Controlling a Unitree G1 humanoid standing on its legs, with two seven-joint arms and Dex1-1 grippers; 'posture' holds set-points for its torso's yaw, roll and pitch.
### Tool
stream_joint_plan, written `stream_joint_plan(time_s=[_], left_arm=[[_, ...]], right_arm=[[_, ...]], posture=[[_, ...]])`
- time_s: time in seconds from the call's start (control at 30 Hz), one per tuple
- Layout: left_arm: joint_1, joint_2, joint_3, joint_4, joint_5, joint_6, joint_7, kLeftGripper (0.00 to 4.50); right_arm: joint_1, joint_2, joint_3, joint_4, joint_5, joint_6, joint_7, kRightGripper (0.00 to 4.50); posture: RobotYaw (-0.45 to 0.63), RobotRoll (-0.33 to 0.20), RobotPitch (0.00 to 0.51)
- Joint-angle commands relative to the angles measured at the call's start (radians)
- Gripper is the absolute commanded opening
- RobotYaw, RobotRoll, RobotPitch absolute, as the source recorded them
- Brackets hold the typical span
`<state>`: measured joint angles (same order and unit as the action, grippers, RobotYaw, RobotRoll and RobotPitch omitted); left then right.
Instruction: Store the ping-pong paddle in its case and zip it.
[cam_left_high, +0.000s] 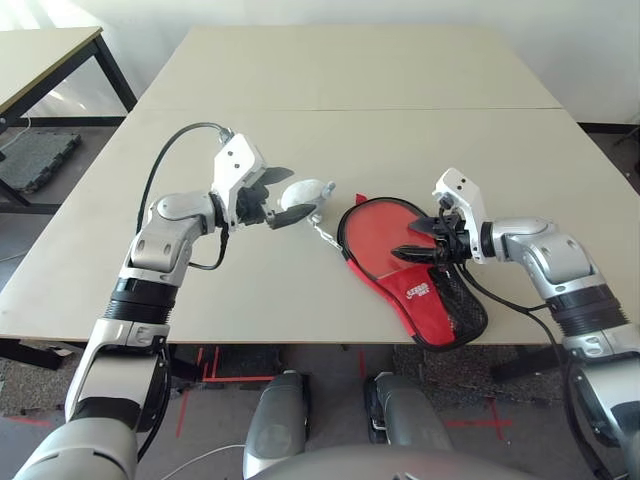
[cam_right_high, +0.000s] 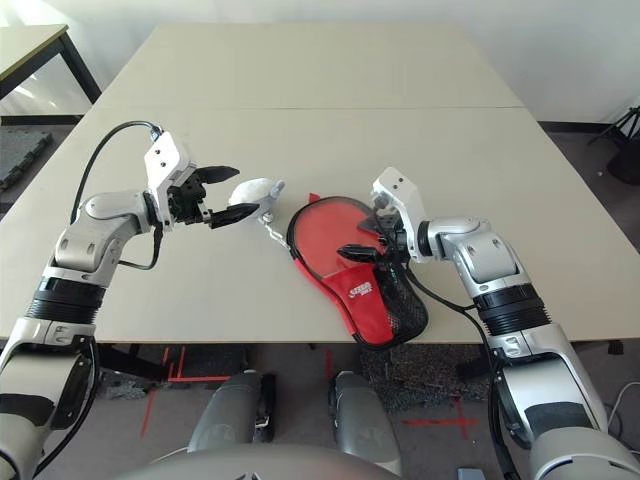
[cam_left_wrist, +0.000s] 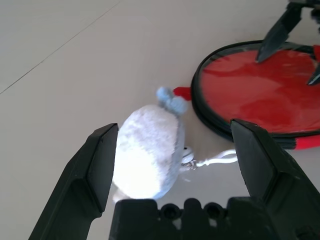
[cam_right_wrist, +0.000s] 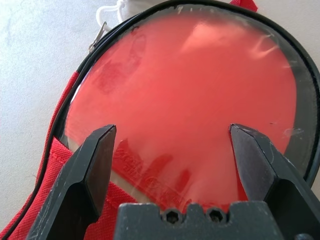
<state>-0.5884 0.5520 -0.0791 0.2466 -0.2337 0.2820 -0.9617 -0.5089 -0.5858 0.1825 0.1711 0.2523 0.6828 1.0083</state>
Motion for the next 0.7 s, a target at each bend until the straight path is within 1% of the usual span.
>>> stream_joint_plan(time_s=[0.03,0.33,0.6,0.7], left_arm=[[-0.026,0.004,-0.009,0.041,0.036,-0.018,0.012,4.50],[-0.072,-0.032,-0.048,0.146,0.118,-0.084,0.052,4.50],[-0.132,-0.082,-0.106,0.293,0.217,-0.141,0.091,4.50],[-0.146,-0.091,-0.118,0.326,0.241,-0.156,0.100,3.87]], right_arm=[[0.046,-0.010,0.028,-0.002,-0.003,0.044,0.009,4.48],[0.065,-0.013,0.023,-0.030,0.003,0.066,0.002,4.48],[0.059,-0.009,0.019,-0.030,0.005,0.073,0.000,4.48],[0.058,-0.010,0.018,-0.030,0.009,0.075,-0.002,4.50]], posture=[[0.08,0.000,0.103],[0.07,0.000,0.116],[0.06,0.000,0.113],[0.06,0.000,0.112]])
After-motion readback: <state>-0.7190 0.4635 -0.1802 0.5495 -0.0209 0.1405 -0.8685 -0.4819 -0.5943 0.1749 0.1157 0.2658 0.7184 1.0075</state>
